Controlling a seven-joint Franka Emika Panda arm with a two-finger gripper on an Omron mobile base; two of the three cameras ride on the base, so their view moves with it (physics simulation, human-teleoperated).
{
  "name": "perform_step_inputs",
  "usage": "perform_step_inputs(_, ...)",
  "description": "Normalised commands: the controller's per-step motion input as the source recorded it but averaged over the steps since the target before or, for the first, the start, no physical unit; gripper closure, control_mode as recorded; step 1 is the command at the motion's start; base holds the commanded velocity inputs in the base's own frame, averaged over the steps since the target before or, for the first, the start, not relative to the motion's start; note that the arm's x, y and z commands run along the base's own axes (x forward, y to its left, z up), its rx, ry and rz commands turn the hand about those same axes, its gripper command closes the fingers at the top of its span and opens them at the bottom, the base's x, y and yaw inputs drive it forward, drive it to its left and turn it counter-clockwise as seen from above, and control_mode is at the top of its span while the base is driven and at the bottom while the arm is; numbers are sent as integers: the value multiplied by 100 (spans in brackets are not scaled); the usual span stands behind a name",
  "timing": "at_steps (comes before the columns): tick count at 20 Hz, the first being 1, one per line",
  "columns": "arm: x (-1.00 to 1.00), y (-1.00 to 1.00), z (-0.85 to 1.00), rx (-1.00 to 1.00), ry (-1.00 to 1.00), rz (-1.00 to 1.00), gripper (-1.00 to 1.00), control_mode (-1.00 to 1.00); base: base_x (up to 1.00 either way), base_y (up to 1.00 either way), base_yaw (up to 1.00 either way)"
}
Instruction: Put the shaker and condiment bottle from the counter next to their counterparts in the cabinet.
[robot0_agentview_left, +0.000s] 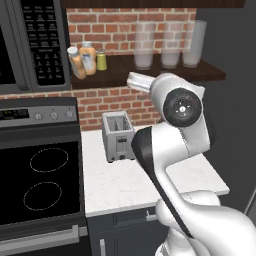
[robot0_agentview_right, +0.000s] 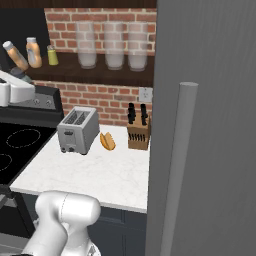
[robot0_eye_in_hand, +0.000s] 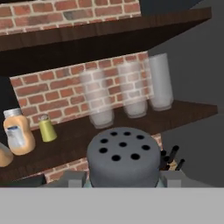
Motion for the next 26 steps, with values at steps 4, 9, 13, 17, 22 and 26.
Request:
perform_step_inputs(4,0,0,38,0,0,9,100,-100,0,0,0)
perform_step_inputs(9,2,0,19,0,0,7,100,-100,0,0,0)
perform_step_inputs(13,13,0,7,0,0,8,100,-100,0,0,0)
perform_step_inputs(17,20,0,0,0,0,8,100,-100,0,0,0)
perform_step_inputs(22,29,0,0,0,0,9,100,-100,0,0,0)
perform_step_inputs(26,3,9,-6,-4,3,8,100,-100,0,0,0)
